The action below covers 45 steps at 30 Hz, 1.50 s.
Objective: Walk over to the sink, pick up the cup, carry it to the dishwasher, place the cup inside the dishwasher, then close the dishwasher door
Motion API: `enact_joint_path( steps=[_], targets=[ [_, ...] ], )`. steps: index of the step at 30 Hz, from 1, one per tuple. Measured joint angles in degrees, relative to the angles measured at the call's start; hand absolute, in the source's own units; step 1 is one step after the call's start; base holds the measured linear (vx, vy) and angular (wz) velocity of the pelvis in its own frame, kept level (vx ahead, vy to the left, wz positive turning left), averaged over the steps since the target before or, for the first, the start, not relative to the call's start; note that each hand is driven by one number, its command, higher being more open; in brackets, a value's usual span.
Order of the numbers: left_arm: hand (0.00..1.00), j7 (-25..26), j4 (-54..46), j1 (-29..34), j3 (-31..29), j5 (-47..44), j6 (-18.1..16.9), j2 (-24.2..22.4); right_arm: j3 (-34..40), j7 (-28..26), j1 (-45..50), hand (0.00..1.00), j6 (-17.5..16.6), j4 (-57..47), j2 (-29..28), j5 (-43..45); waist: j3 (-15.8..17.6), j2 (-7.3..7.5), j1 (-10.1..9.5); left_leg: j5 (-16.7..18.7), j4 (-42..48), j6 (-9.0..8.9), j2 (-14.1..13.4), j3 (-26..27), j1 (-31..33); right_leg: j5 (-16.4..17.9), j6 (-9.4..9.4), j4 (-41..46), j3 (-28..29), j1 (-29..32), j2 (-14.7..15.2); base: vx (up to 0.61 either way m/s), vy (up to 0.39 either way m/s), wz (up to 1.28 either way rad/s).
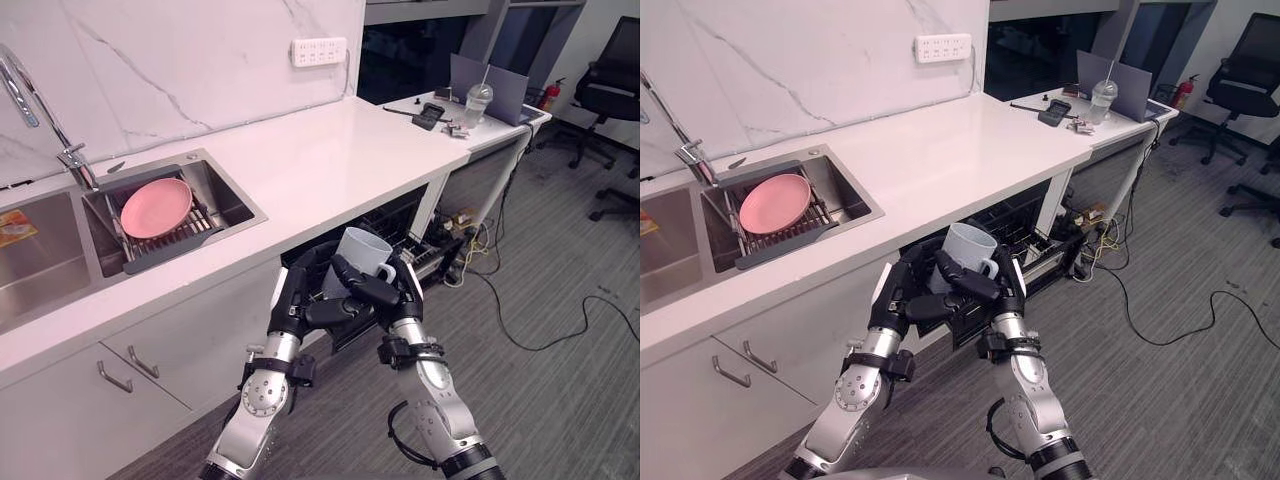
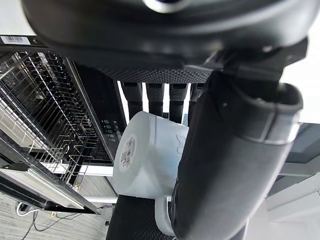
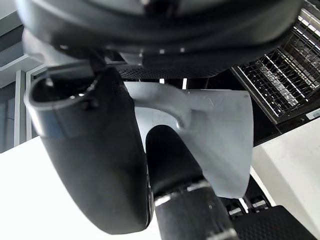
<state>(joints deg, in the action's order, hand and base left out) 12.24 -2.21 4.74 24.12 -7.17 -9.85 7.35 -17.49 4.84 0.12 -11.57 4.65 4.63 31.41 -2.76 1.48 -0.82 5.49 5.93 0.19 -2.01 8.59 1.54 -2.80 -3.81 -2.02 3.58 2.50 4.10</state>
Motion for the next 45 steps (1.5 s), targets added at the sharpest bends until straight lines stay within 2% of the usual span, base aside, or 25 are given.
enact_joint_path(
  steps=[7, 13, 20, 22, 28, 35, 45],
  targets=[
    [0.9, -1.08, -2.11, 1.0, 1.46, 0.28, -0.52, -1.06, 1.94, 0.06, -1.04, 0.3, 0.0, -0.32, -1.41, 0.24, 0.3, 0.48, -0.22, 0.02, 0.07, -0.02, 0.05, 0.0, -0.09, 0.0, 0.0, 0.23, 0.04, -0.03, 0.0, 0.0, 0.0, 0.0],
    [0.9, -1.05, -4.87, 1.64, -0.8, 0.68, -0.8, -3.11, 4.33, 0.16, -1.14, 0.3, 0.0, -4.2, -3.74, -1.77, 0.74, 0.69, -0.24, 0.07, 0.05, -0.08, 0.02, 0.04, -0.5, 0.01, -0.01, 0.23, 0.06, -0.42, -0.02, 0.0, 0.0, 0.0],
    [0.9, 0.2, -5.22, 3.26, -7.83, 1.68, -1.3, -4.22, 9.33, 2.25, -1.11, 0.3, -0.01, -6.06, -4.87, -12.67, 1.34, 0.67, -0.3, 0.15, 0.06, -0.21, 0.0, 0.11, -0.7, 0.03, -0.03, 0.23, 0.11, -0.57, -0.02, 0.0, 0.0, 0.0],
    [0.9, 0.3, -5.52, 3.64, -10.06, 1.67, -1.3, -4.27, 10.74, 3.26, -1.05, 0.3, 0.0, -6.71, -4.81, -18.57, 1.71, 0.53, -0.35, 0.17, 0.06, -0.23, 0.0, 0.12, -0.7, 0.03, -0.03, 0.19, 0.11, -0.57, -0.01, 0.0, 0.0, 0.0],
    [0.9, -0.12, -6.94, 4.76, -11.27, 1.68, -1.77, -4.64, 12.27, 3.97, 0.67, 0.3, 0.0, -10.77, -4.34, -26.55, 2.09, 0.46, -0.49, 0.29, 0.06, -0.38, -0.02, 0.11, -0.71, 0.04, -0.05, -0.01, 0.08, -0.67, -0.01, 0.0, 0.0, 0.0],
    [0.9, -2.4, -6.24, 7.73, -11.69, 1.64, -1.77, -5.19, 13.02, 3.7, 2.82, 0.3, 0.0, -10.76, -4.2, -26.57, 2.39, 0.02, -0.6, 0.34, 0.01, -0.44, -0.02, 0.11, -0.7, 0.07, -0.08, -0.05, 0.05, -0.66, 0.0, 0.0, 0.0, 0.0],
    [0.9, -5.85, 5.39, 14.75, -16.39, -0.79, -0.89, -6.12, 17.67, 2.84, 9.04, 0.3, 0.07, -7.61, -4.09, -26.56, 3.6, -0.46, -0.97, 0.33, -0.17, -0.45, -0.01, -0.13, -0.48, 0.23, -0.15, -0.11, -0.34, -0.53, 0.05, 0.0, 0.0, 0.01]
  ],
)
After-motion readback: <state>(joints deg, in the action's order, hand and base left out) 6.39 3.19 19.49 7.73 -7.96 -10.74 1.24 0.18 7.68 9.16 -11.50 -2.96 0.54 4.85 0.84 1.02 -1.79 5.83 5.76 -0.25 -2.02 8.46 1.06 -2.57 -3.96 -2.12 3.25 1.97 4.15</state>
